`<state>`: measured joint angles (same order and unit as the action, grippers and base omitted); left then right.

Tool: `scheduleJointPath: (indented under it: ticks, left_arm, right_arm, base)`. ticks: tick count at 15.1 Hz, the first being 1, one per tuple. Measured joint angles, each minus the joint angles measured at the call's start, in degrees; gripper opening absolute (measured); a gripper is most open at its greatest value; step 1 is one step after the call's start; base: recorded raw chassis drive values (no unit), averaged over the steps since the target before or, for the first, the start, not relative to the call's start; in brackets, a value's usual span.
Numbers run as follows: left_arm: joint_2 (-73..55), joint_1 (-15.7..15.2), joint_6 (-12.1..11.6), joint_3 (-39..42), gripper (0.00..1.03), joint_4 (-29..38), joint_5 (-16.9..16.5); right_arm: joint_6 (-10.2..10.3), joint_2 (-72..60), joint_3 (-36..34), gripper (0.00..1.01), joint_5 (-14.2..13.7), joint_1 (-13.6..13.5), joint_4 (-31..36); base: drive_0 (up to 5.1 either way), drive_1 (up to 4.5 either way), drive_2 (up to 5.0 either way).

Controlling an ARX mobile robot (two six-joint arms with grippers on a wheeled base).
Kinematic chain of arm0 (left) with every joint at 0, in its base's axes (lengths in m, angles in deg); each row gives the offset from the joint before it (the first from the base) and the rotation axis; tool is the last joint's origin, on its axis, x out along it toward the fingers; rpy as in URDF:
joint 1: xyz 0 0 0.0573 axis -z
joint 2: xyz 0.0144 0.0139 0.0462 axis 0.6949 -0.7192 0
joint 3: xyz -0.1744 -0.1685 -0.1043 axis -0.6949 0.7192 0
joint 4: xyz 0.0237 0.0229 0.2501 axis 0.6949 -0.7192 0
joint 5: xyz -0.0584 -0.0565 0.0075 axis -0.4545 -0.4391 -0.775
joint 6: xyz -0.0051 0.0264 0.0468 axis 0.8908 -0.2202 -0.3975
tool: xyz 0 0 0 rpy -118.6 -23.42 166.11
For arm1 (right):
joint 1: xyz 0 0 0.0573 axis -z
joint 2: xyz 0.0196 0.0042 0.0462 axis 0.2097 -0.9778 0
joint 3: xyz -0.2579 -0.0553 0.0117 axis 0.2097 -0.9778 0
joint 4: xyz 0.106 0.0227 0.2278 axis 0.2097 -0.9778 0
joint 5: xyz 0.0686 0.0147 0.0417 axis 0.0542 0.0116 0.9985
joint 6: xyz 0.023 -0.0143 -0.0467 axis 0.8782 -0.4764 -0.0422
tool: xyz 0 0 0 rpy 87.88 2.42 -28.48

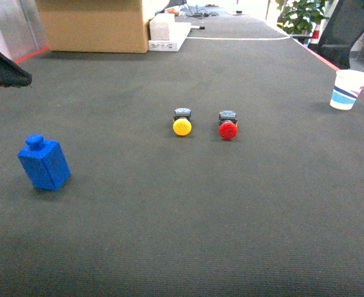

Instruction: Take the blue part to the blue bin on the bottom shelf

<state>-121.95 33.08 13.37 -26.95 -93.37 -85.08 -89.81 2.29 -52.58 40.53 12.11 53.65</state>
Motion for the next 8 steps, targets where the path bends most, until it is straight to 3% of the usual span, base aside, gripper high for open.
scheduleJointPath:
  ticks: [4, 6, 8]
  left_arm:
    - [-7.5, -0.3, -8.9, -4.8, 0.98, -7.3, 6.8]
    - [-11.3, 0.2, -11.6, -7.7, 0.98, -7.6, 7.8]
    - [-12.8, 1.1, -12.9, -8.4, 0.98, -7.5, 8.3]
  right_arm:
    - [0.0, 0.0, 0.0, 0.98, 0.0, 0.0, 0.0]
    - [0.0, 0.0, 0.0, 0.98, 0.0, 0.0, 0.0]
    - [0.0, 0.0, 0.0, 0.98, 0.0, 0.0, 0.0]
  base:
    - [0.0, 0.0, 0.0]
    - [0.0, 0.0, 0.0]
    - [0.0, 0.0, 0.0]
